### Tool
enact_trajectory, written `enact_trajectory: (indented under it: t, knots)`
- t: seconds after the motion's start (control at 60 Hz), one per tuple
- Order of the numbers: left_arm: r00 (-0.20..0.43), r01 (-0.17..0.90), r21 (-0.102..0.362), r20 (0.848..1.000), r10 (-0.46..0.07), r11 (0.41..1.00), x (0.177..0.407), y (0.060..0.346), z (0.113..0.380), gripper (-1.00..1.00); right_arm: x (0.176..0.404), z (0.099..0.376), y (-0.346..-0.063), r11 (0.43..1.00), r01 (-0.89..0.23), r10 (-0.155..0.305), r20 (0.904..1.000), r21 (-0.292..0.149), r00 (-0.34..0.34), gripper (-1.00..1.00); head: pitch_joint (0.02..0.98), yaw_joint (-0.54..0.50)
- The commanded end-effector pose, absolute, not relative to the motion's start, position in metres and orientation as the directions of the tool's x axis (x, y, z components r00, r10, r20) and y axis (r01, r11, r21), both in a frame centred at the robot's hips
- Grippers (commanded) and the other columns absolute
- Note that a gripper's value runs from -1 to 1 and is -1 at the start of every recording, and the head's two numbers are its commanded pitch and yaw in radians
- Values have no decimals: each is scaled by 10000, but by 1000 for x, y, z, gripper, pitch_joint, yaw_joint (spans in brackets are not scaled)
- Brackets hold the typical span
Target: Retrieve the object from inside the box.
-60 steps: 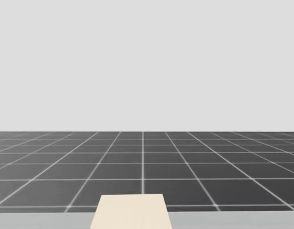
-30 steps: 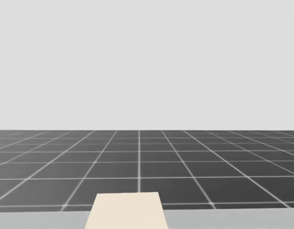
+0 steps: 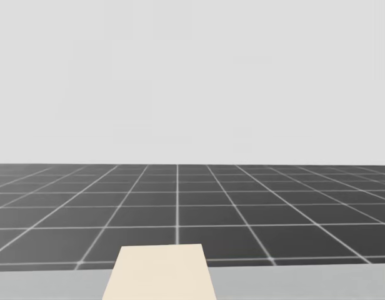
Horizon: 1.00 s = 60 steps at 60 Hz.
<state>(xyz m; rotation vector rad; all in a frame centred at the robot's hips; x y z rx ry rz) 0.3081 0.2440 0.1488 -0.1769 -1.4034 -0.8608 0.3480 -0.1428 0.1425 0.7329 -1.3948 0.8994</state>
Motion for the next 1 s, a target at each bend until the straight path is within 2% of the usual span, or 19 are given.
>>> enact_trajectory:
  t: [0.017,0.183,0.283,0.4,0.433,0.45,0.533,0.55,0.567,0.583,0.6,0.617,0.733,0.767,0.817,0.9,1.0]
  knots:
    - [-795,6205,3809,9002,-4282,6855,308,243,147,-1000,364,136,-123,4726,-8796,972,9952,-537,-85,-1000,101,-52]
    - [-864,6225,3896,8962,-4352,6787,307,242,147,-1000,376,128,-102,4386,-8979,1035,9946,-375,90,-1000,108,-50]
    - [-889,6255,3931,8941,-4390,6740,306,241,146,-1000,379,122,-94,4258,-9048,980,9943,-43,414,-1000,114,-50]
    - [-919,6274,3974,8918,-4431,6696,306,241,146,-1000,380,111,-87,4305,-9023,1383,9861,235,917,-1000,118,-50]
    - [-928,6279,3982,8914,-4437,6687,306,241,146,-1000,379,107,-86,4258,-9048,1564,9842,87,830,-1000,119,-50]
    - [-932,6284,3980,8915,-4433,6684,306,241,146,-1000,379,105,-86,4234,-9055,1627,9809,284,1068,-1000,120,-50]
    - [-942,6284,3989,8912,-4437,6678,306,241,146,-1000,379,103,-86,4210,-9069,1809,9780,183,1037,-1000,122,-49]
    - [-948,6287,3999,8907,-4447,6669,306,241,146,-1000,380,103,-86,4435,-8962,1924,9755,109,1071,-863,122,-50]
    - [-952,6290,4002,8905,-4450,6665,306,241,146,-1000,380,103,-87,4662,-8846,1903,9759,60,1070,-474,123,-50]
    - [-955,6294,4003,8905,-4449,6661,306,241,146,-1000,380,102,-87,4586,-8886,1859,9773,48,1013,378,123,-50]
    - [-957,6295,4002,8905,-4447,6660,306,241,146,-1000,380,103,-87,4546,-8906,1918,9753,104,1093,728,123,-50]
    - [-963,6298,4003,8906,-4444,6657,306,240,146,-1000,381,103,-89,4651,-8852,1982,9732,114,1166,971,123,-51]
    - [-984,6289,4011,8908,-4436,6660,306,241,146,-1000,384,107,-97,5128,-8585,2107,9681,88,1358,1000,120,-52]
    - [-990,6275,4027,8902,-4447,6664,306,241,146,-1000,383,110,-102,5242,-8515,2174,9690,-144,1175,1000,119,-53]
    - [-991,6258,4037,8898,-4454,6674,306,242,146,-1000,382,116,-109,5443,-8385,2178,9695,-253,1121,998,117,-53]
    - [-1011,6240,4015,8922,-4402,6704,306,243,146,-1000,376,128,-128,5761,-8154,2103,9742,-562,814,1000,115,-52]
    - [-1031,6198,3956,8972,-4294,6777,306,244,148,-1000,359,143,-172,6309,-7682,2050,9783,-1085,302,985,110,-54]
